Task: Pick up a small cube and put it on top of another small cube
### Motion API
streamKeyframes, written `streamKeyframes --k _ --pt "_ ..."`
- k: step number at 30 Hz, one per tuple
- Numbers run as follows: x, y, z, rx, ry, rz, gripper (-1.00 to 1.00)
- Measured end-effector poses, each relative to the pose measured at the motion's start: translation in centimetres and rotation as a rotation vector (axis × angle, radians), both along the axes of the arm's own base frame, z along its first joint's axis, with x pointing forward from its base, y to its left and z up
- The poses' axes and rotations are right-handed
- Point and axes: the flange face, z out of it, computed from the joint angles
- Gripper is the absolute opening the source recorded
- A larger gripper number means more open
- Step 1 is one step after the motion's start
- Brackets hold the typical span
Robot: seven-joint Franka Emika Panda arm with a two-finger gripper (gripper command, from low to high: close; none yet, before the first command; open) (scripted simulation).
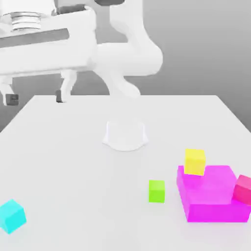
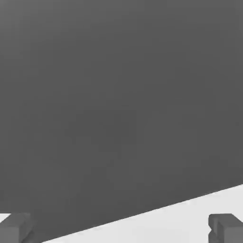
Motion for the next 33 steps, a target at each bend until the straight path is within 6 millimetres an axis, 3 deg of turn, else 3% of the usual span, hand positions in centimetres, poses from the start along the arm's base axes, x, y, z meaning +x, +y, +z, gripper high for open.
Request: streamKeyframes --k 7,13,17,18,25,29,30,33 --pt "-1.9 -7.3 -12.4 0.028 0.177 -0.155 0.00" --pt "-6.3 -12.1 -22.1 0.021 0.332 -0.271 0.00" --pt "-7.0 -12.9 -27.8 0.015 0.354 -0.288 0.00" --pt "-7.1 -12.9 -29.1 0.016 0.355 -0.289 -1.00" --pt "-7.1 -12.9 -29.4 0.017 0.356 -0.289 -1.00" --pt "-7.1 -12.9 -24.7 0.017 0.356 -0.289 -1.00" --pt "-6.9 -11.7 -23.8 0.016 0.356 -0.254 -1.00" --pt "-5.7 -4.5 -22.4 0.002 0.356 -0.034 -1.00"
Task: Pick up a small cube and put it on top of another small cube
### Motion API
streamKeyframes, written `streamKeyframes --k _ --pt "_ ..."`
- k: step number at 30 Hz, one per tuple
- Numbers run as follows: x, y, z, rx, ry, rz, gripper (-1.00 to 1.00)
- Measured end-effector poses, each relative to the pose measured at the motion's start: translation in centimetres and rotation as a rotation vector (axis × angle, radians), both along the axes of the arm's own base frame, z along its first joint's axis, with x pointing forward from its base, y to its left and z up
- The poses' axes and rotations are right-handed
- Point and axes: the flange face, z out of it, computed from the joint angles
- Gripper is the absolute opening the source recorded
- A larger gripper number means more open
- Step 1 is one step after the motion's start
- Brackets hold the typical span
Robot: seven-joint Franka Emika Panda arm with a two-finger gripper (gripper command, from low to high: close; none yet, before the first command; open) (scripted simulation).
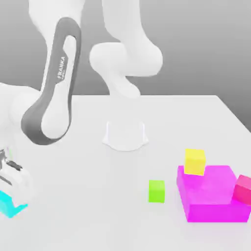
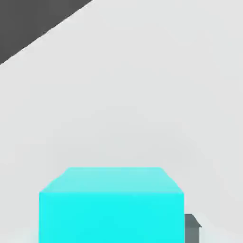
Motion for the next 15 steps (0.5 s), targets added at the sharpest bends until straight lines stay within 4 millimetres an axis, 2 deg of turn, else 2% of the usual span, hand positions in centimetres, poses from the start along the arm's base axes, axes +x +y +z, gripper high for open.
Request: streamKeyframes --k 4,5,8,13,15 --pt "-0.3 10.3 1.4 0.020 -0.004 0.330 -1.00" --pt "-0.6 14.0 1.8 0.022 -0.005 0.448 -1.00" --pt "-3.3 21.3 2.7 0.019 -0.009 0.724 -1.00" --pt "-9.7 29.3 3.7 -0.013 -0.018 1.134 -1.00" --pt "-10.7 30.5 2.7 -0.021 -0.018 1.202 -1.00"
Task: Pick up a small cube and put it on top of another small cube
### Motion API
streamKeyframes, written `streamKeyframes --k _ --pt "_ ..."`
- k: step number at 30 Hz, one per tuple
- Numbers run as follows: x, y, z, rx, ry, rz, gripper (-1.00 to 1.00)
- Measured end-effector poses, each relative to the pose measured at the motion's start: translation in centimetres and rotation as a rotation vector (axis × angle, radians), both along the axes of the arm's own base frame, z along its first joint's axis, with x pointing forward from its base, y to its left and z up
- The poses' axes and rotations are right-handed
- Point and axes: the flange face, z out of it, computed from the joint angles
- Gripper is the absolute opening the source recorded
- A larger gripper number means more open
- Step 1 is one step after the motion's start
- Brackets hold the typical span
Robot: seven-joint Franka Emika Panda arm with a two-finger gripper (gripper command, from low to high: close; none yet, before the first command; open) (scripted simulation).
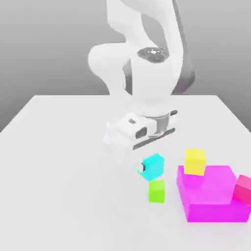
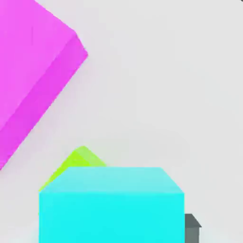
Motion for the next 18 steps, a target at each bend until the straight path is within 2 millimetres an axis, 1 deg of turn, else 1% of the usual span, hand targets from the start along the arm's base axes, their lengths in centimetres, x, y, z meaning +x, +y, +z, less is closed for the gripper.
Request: streamKeyframes --k 6,7,12,13,15,18 --pt "-0.4 0.3 -4.8 -0.002 -0.002 0.021 -1.00" --pt "-0.4 0.3 -5.4 -0.003 -0.002 0.021 1.00" --pt "-0.4 0.1 -5.4 -0.003 -0.002 0.016 1.00" --pt "-0.4 0.2 -5.7 -0.002 -0.002 0.017 1.00" --pt "-0.4 0.3 -4.8 -0.002 -0.003 0.022 1.00" --pt "-0.3 0.4 -2.6 -0.001 -0.003 0.023 1.00"
